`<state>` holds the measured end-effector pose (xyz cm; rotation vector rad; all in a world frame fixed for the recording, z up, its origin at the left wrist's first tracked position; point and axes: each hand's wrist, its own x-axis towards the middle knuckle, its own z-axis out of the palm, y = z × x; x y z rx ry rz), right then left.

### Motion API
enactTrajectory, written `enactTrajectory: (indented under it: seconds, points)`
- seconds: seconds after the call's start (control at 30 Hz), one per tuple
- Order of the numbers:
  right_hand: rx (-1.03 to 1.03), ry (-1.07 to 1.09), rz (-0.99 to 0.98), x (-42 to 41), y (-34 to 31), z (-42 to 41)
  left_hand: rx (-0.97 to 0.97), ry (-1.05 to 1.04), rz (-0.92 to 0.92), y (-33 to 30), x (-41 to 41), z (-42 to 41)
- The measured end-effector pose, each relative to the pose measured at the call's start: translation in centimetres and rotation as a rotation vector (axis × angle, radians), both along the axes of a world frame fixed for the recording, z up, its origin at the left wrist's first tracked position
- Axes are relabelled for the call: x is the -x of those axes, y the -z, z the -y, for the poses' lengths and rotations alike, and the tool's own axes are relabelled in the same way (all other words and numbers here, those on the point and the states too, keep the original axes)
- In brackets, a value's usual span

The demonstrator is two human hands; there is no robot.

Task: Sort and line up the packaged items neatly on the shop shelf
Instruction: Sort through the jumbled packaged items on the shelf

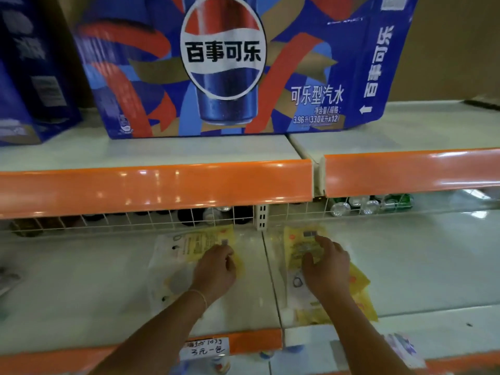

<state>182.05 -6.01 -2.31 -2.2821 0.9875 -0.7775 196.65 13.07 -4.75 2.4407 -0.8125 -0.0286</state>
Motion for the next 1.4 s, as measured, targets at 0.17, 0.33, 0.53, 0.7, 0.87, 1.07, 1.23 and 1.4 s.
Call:
enactTrajectory:
  seconds: [0.17,0.33,0.53,0.7,0.87,1.07,1.23,1.4]
  points:
    - [-0.135,-0.194,-0.014,-4.3,1.3,-4.5,-0.097,-0.044,0.272,2.1,-1.7,-5.6]
    - [-0.237,-0.332,-0.118,-8.3,3.6,-9.2,-0.331,-0.147,0.236,3.6,-1.8,-10.1]
    - [-0.082,-0.295,-0.341,-11.0,5.3,-12.5,-0.389,-0.168,0.069,5.1,-2.0,-11.4]
    - [-0.108,-0.261,-0.387,-11.3,6.1,-12.0,-0.413,-0.124,0.106,5.6,-2.3,-11.0]
    - [-0.031,-0.243,-0.344,-10.5,6.4,-12.5,-0.460,-0.065,0.079,5.7,-2.1,-11.0]
    - [-0.241,-0.262,-0.076,-9.7,6.7,-12.6,-0.486,-0.045,0.139,5.2,-2.2,-11.1]
    - [-0.482,-0.267,0.165,-8.8,6.8,-12.6,-0.451,-0.010,0.178,5.3,-2.2,-11.1]
    - [-0.763,-0.192,0.473,-8.4,5.8,-11.9,-0.370,0.039,0.181,4.9,-2.2,-11.3]
